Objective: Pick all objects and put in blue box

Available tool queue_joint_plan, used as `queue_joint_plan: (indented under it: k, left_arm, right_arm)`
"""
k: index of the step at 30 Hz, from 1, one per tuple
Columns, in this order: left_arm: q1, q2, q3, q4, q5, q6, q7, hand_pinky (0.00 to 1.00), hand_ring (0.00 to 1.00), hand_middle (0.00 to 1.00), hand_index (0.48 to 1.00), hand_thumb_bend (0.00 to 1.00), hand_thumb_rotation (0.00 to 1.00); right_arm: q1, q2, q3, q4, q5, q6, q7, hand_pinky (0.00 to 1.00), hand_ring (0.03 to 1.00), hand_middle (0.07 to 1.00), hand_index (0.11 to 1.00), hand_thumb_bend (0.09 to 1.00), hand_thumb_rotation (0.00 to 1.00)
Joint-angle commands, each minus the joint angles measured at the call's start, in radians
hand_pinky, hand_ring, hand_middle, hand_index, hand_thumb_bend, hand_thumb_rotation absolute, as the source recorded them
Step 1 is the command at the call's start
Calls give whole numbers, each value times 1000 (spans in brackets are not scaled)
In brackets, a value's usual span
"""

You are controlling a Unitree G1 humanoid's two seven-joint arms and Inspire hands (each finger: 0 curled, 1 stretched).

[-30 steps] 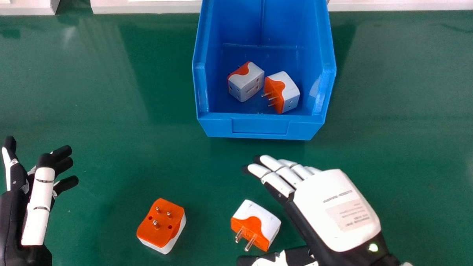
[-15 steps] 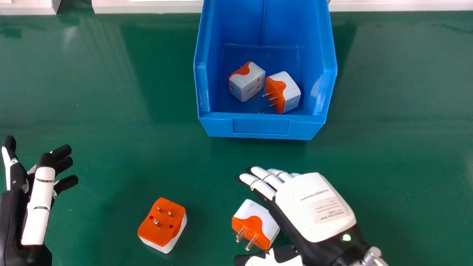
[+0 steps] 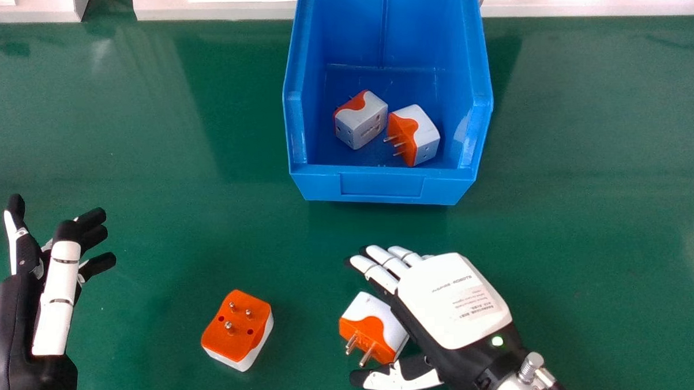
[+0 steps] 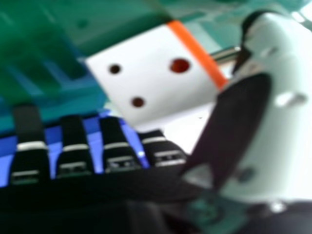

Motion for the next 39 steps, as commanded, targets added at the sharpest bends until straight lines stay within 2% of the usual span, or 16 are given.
queue_joint_plan:
  k: [1,4,8,10,12,14,15,16,18,20,24,26,28,32,37,39]
  left_arm:
    - [-6,13,7,-6,-9,-23,-6,755,829,820,828,520,820]
    - [-7,13,7,-6,1,-23,0,747,825,817,824,524,823]
    - [-8,12,7,-18,-3,-9,3,752,826,815,821,527,816]
    - [-10,15,8,-18,-4,-5,2,753,827,815,820,528,819]
    - [-12,16,7,-19,-4,-4,3,756,829,817,821,524,823]
    - [-14,16,6,-16,-6,-8,1,753,826,816,820,512,826]
    - [-16,16,6,-16,-8,-7,1,752,826,815,820,509,825]
    - [-17,17,6,-14,-4,-9,2,751,824,814,820,505,824]
    - [-19,17,6,-12,0,-12,4,749,822,812,820,501,828]
    - [-21,17,6,-12,1,-12,5,747,823,814,822,490,833]
    - [-23,20,5,-8,0,-13,2,744,821,812,818,492,831]
    - [-27,23,6,0,-7,-15,-7,741,820,812,819,498,834]
    - [-28,22,7,-3,-9,-11,-6,744,822,813,820,503,831]
    - [-28,21,7,-1,-2,-15,-3,740,823,814,822,486,836]
    - [-32,18,6,3,2,-12,2,745,824,813,820,510,830]
    - [-34,19,5,4,1,-14,-1,748,825,813,818,501,832]
  right_arm:
    - [-7,-5,9,22,-1,-2,-7,715,854,895,871,480,522]
    - [-18,-7,17,45,-2,-4,-24,695,837,881,859,466,497]
    - [-46,-9,33,98,-11,-25,-99,622,745,785,765,471,414]
    - [-61,-6,37,134,0,-46,-135,552,656,694,687,462,365]
    - [-76,-4,38,168,16,-66,-147,431,503,551,549,485,215]
    - [-87,-2,37,192,37,-79,-129,335,386,476,518,505,71]
    - [-91,-3,35,199,53,-86,-116,300,347,461,511,508,46]
    - [-93,-7,34,197,67,-90,-90,258,304,447,506,510,26]
    - [-96,-14,30,197,108,-109,-50,201,253,357,484,492,113]
    - [-100,-16,26,202,137,-124,-38,170,222,312,475,484,147]
    - [-99,-15,19,201,179,-130,-8,145,190,275,472,481,156]
    - [-100,-12,17,200,185,-132,-11,143,189,271,471,481,155]
    - [-100,-9,17,194,188,-128,-9,142,191,274,471,480,155]
    - [-80,-11,3,127,198,-122,-4,132,181,264,471,481,149]
    - [-22,-22,-42,-57,208,-127,-2,91,134,205,470,484,144]
    - [-3,-25,-66,-155,200,-111,17,79,123,190,470,483,146]
